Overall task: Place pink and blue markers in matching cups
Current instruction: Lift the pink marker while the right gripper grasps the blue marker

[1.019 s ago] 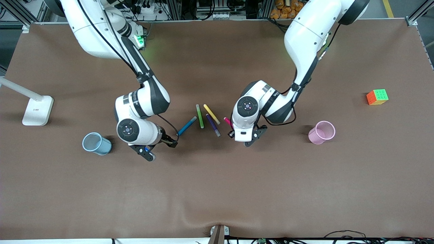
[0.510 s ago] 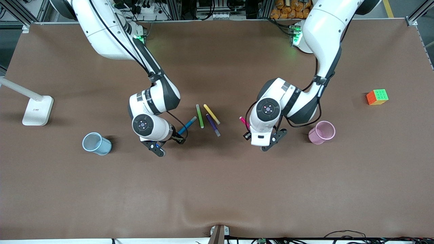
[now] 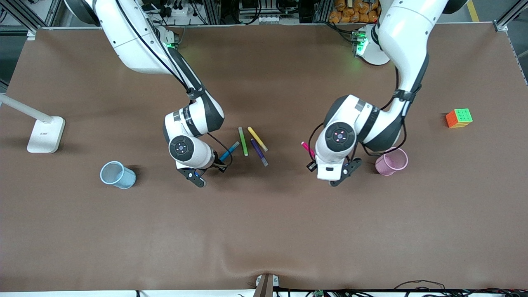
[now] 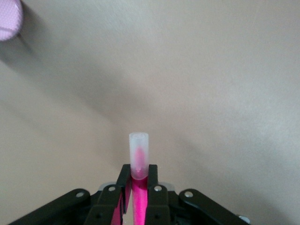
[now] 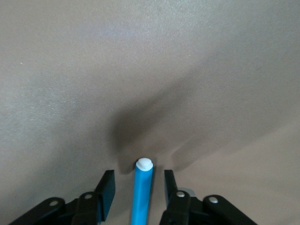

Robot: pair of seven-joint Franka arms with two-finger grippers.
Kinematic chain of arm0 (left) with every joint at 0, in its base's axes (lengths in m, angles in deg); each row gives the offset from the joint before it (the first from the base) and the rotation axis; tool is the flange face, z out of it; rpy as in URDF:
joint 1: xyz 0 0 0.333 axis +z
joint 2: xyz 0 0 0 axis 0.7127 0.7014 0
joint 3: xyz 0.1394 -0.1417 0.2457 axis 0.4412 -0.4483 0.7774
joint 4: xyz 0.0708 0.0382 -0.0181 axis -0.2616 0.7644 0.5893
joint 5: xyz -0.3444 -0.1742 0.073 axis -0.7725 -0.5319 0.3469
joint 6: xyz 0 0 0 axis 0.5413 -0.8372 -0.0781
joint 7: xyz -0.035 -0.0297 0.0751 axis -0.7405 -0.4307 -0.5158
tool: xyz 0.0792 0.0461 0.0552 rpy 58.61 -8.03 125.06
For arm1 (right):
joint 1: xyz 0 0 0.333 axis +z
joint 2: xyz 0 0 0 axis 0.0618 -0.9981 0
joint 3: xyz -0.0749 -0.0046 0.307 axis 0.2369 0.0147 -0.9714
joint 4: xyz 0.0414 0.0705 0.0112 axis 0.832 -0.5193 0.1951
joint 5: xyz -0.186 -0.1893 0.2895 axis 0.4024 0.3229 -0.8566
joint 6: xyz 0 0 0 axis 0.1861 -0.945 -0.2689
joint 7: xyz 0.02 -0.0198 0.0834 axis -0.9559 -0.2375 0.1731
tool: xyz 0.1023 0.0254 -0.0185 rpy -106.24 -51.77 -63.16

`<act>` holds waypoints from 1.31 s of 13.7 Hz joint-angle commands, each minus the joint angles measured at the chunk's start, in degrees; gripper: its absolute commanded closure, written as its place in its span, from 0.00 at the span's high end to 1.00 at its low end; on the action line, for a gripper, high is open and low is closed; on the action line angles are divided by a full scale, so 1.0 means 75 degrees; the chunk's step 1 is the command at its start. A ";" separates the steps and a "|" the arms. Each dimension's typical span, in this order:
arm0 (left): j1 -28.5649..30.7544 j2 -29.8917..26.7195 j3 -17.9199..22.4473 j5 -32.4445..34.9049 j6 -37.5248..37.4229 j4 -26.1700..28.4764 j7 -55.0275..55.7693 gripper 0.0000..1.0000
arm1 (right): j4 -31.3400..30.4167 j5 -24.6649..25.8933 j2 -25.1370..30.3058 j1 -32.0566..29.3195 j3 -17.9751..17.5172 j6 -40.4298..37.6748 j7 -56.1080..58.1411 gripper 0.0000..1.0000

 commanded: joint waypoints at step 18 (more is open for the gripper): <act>0.0747 -0.1520 -0.0004 0.3777 -0.2133 0.0593 -0.0016 0.08 | 0.0272 0.0099 0.0724 -0.0513 0.0208 -0.0965 0.0880 0.00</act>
